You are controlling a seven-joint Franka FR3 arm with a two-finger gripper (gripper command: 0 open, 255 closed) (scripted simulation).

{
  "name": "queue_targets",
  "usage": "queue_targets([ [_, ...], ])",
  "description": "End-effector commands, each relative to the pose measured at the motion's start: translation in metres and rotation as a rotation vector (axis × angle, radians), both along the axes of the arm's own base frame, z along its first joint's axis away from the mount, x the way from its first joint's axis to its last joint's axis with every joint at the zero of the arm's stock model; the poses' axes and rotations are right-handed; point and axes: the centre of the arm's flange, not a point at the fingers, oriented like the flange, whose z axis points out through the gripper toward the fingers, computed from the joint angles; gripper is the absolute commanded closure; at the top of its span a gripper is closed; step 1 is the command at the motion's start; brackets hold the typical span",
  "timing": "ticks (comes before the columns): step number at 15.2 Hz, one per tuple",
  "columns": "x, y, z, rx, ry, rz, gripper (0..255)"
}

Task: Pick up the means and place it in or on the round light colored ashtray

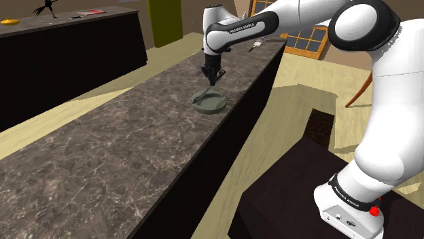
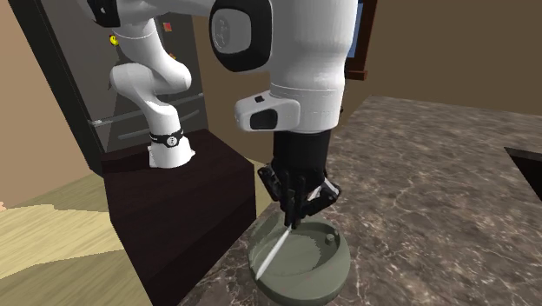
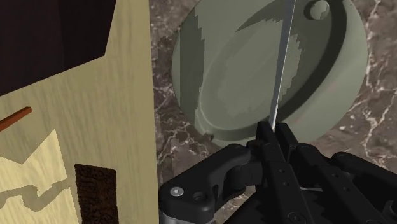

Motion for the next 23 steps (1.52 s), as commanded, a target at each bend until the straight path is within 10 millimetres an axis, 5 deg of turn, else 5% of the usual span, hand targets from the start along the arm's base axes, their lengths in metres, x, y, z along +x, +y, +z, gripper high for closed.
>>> queue_targets([
  [1,-0.001,0.001,-0.010,0.000,0.000,0.000,255],
  [10,-0.001,0.001,-0.056,0.000,0.000,0.000,255],
  [18,-0.001,0.001,-0.056,0.000,0.000,0.000,255],
  [19,-0.001,0.001,-0.056,0.000,0.000,0.000,0],
  [23,-0.001,0.001,-0.056,0.000,0.000,0.000,0],
])
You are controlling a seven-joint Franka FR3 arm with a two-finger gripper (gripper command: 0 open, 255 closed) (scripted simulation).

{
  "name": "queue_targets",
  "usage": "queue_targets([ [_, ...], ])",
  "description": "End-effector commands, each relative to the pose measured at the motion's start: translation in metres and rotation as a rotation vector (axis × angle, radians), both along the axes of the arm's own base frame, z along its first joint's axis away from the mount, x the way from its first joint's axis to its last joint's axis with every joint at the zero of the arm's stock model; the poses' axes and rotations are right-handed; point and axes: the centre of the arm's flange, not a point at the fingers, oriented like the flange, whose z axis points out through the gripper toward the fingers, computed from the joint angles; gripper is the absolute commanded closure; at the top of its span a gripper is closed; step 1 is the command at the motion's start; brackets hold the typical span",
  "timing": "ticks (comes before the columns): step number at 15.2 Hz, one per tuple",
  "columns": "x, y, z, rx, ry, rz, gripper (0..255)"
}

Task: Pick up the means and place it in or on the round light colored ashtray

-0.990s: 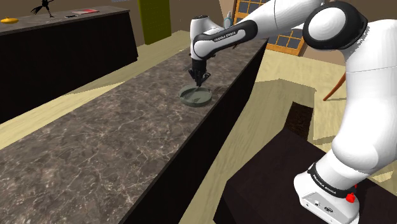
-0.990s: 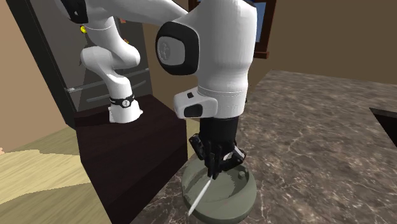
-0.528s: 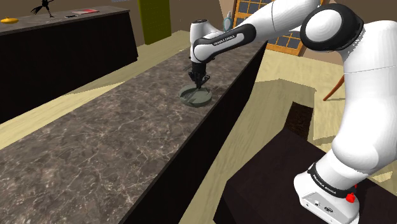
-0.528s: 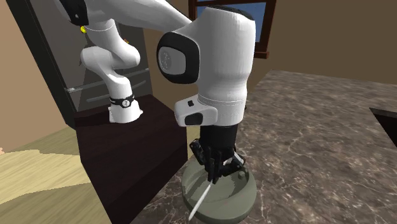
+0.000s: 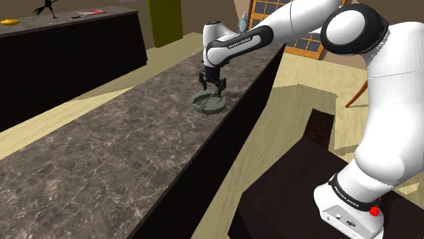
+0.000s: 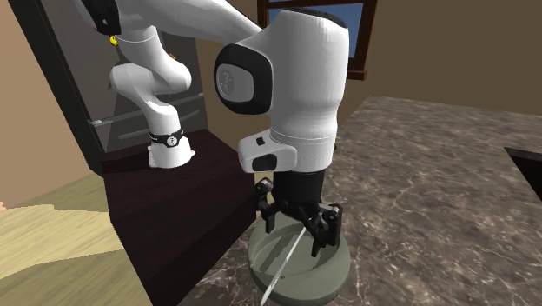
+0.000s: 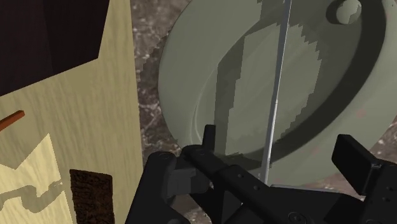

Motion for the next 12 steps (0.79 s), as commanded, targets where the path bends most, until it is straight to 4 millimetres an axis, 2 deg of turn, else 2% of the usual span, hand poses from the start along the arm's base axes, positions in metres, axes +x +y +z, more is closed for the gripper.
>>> queue_targets([
  [1,0.000,0.000,0.000,0.000,0.000,0.000,0],
  [5,-0.001,0.003,0.050,0.000,0.000,0.000,0],
  [12,-0.001,0.003,0.050,0.000,0.000,0.000,0],
])
